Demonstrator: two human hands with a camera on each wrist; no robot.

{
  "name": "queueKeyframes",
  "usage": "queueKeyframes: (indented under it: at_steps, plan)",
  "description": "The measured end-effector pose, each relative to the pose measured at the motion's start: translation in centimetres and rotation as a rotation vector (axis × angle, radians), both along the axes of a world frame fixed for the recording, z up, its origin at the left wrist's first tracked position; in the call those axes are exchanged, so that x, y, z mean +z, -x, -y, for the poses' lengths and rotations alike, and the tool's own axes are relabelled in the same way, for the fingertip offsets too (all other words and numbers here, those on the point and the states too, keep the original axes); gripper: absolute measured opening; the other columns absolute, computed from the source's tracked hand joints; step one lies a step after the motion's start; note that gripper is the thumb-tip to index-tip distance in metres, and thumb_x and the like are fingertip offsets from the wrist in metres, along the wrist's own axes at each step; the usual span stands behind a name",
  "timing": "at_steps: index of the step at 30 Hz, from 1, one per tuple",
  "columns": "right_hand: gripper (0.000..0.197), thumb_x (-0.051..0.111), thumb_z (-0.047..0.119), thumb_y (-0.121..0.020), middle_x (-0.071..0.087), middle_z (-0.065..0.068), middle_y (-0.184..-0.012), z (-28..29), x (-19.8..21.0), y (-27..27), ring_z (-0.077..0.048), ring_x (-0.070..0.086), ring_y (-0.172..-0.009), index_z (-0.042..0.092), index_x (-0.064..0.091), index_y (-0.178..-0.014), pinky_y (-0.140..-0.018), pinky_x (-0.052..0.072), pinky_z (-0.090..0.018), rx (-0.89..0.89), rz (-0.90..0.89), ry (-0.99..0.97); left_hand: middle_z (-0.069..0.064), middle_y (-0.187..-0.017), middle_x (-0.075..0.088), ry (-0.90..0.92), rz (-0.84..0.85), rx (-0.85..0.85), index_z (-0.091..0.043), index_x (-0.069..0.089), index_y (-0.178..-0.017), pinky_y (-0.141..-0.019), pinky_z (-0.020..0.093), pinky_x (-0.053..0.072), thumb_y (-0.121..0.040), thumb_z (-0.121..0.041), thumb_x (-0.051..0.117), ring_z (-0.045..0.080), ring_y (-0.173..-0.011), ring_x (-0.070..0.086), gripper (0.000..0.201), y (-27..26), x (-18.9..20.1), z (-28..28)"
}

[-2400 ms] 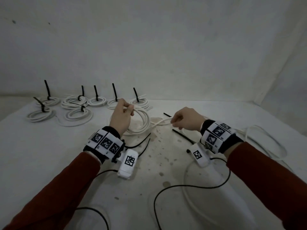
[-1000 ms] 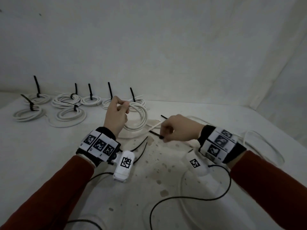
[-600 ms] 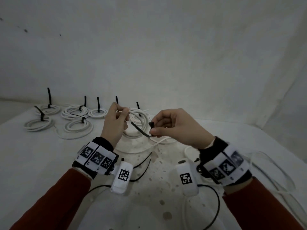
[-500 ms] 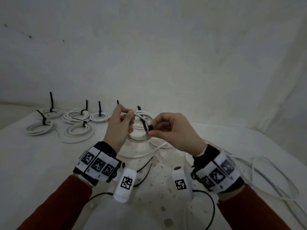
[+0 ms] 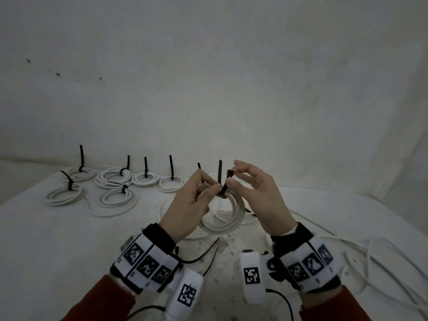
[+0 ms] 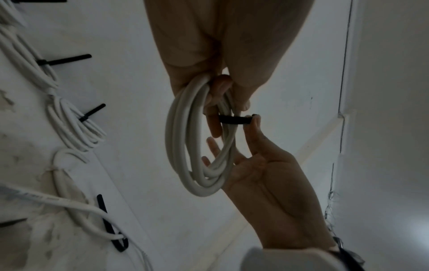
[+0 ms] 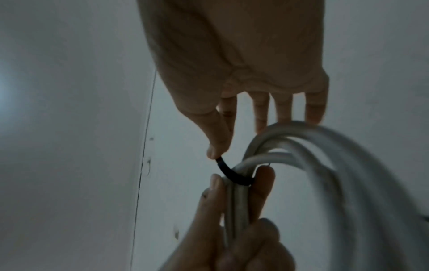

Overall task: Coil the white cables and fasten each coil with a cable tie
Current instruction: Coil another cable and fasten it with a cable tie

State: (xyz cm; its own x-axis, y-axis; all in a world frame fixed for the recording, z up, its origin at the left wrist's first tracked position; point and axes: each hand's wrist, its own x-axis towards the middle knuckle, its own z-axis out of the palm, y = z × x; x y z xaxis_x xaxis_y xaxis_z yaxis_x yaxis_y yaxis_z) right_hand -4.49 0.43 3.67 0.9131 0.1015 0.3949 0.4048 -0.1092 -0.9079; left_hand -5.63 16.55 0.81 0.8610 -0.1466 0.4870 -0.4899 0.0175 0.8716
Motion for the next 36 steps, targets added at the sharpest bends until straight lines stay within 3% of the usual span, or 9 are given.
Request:
queueKeyframes:
  at_steps: [3, 5, 11, 14, 16, 19, 22, 25, 36]
  plan:
    - [0.007, 0.066, 0.005, -0.086, 0.071, 0.005, -0.09, 0.0, 0.1, 0.3, -0.021, 0.068, -0.08, 0.01, 0.063, -0.091, -0.076, 0.055, -0.028, 0.16, -0.184, -0.219, 0.009, -0.084, 0.071, -0.024, 0.001, -0.037, -0.034, 0.049, -0.075, -0.051, 0.033, 0.03, -0.09, -0.029, 0.054, 0.017, -0.051, 0.031, 0.016, -0.1, -0.2, 0.1]
    - [0.008, 0.063, 0.004, -0.087, 0.068, -0.008, -0.088, -0.1, 0.3, 0.4, -0.021, 0.067, -0.072, 0.004, 0.061, -0.095, -0.072, 0.057, -0.029, 0.211, -0.267, -0.289, 0.009, -0.084, 0.07, -0.03, -0.004, -0.049, -0.034, 0.048, -0.073, -0.049, 0.029, 0.031, -0.088, -0.03, 0.055, 0.016, -0.051, 0.031, 0.017, -0.1, -0.3, 0.2]
    - [0.007, 0.065, 0.005, -0.084, 0.068, -0.016, -0.087, 0.1, 0.3, 0.4, -0.023, 0.062, -0.066, 0.003, 0.062, -0.091, -0.067, 0.057, -0.029, 0.224, -0.337, -0.285, 0.004, -0.076, 0.067, -0.028, -0.004, -0.048, -0.017, 0.043, -0.077, -0.049, 0.024, 0.033, -0.081, -0.041, 0.06, 0.01, -0.051, 0.037, 0.03, 0.0, -0.9, 0.5]
    - [0.019, 0.072, 0.007, -0.078, 0.071, -0.018, -0.086, 0.1, 0.6, 1.0, -0.026, 0.063, -0.062, 0.004, 0.064, -0.095, -0.061, 0.056, -0.03, 0.175, -0.279, -0.252, 0.009, -0.075, 0.068, 0.06, -0.041, -0.083, -0.008, 0.039, -0.079, -0.047, 0.025, 0.029, -0.087, -0.027, 0.06, 0.012, -0.049, 0.036, 0.03, 0.1, -1.0, 1.0]
    - [0.034, 0.073, 0.008, -0.077, 0.073, -0.017, -0.088, 0.3, 1.1, 1.4, -0.026, 0.067, -0.064, 0.01, 0.06, -0.109, -0.057, 0.055, -0.028, 0.135, -0.253, -0.278, 0.013, -0.072, 0.065, 0.163, -0.101, -0.147, -0.007, 0.037, -0.078, -0.045, 0.022, 0.029, -0.089, -0.018, 0.057, 0.01, -0.044, 0.032, 0.026, 0.2, -0.7, 1.1]
    - [0.045, 0.073, 0.008, -0.076, 0.074, -0.016, -0.091, 0.8, 1.9, 1.6, -0.026, 0.072, -0.073, 0.01, 0.055, -0.117, -0.059, 0.057, -0.03, 0.089, -0.24, -0.349, 0.0, -0.064, 0.062, 0.212, -0.12, -0.266, -0.009, 0.034, -0.078, -0.044, 0.019, 0.033, -0.087, -0.017, 0.056, 0.007, -0.043, 0.029, 0.025, 0.5, -0.2, 1.0]
    - [0.026, 0.071, -0.002, -0.077, 0.074, -0.019, -0.087, 0.9, 2.2, 1.9, -0.027, 0.071, -0.068, -0.003, 0.064, -0.102, -0.06, 0.059, -0.031, 0.06, -0.177, -0.346, -0.01, -0.059, 0.054, 0.223, -0.101, -0.319, -0.01, 0.035, -0.078, -0.045, 0.018, 0.035, -0.079, -0.025, 0.06, 0.007, -0.045, 0.03, 0.029, 0.9, 0.2, 1.0]
    - [0.01, 0.07, -0.01, -0.076, 0.072, -0.02, -0.078, 0.9, 2.3, 2.1, -0.025, 0.069, -0.061, -0.005, 0.068, -0.084, -0.058, 0.059, -0.031, 0.007, -0.095, -0.287, -0.012, -0.058, 0.049, 0.244, -0.064, -0.315, -0.01, 0.035, -0.078, -0.047, 0.019, 0.035, -0.079, -0.024, 0.06, 0.008, -0.047, 0.031, 0.029, 1.0, 0.5, 0.8]
    - [0.014, 0.076, -0.006, -0.073, 0.074, -0.007, -0.071, 1.6, 2.1, 1.9, -0.021, 0.072, -0.062, 0.007, 0.07, -0.071, -0.059, 0.054, -0.023, -0.054, 0.002, -0.014, -0.012, -0.055, 0.05, 0.245, -0.033, -0.281, -0.011, 0.037, -0.079, -0.047, 0.019, 0.035, -0.08, -0.023, 0.06, 0.005, -0.046, 0.031, 0.026, 1.1, 0.6, 0.7]
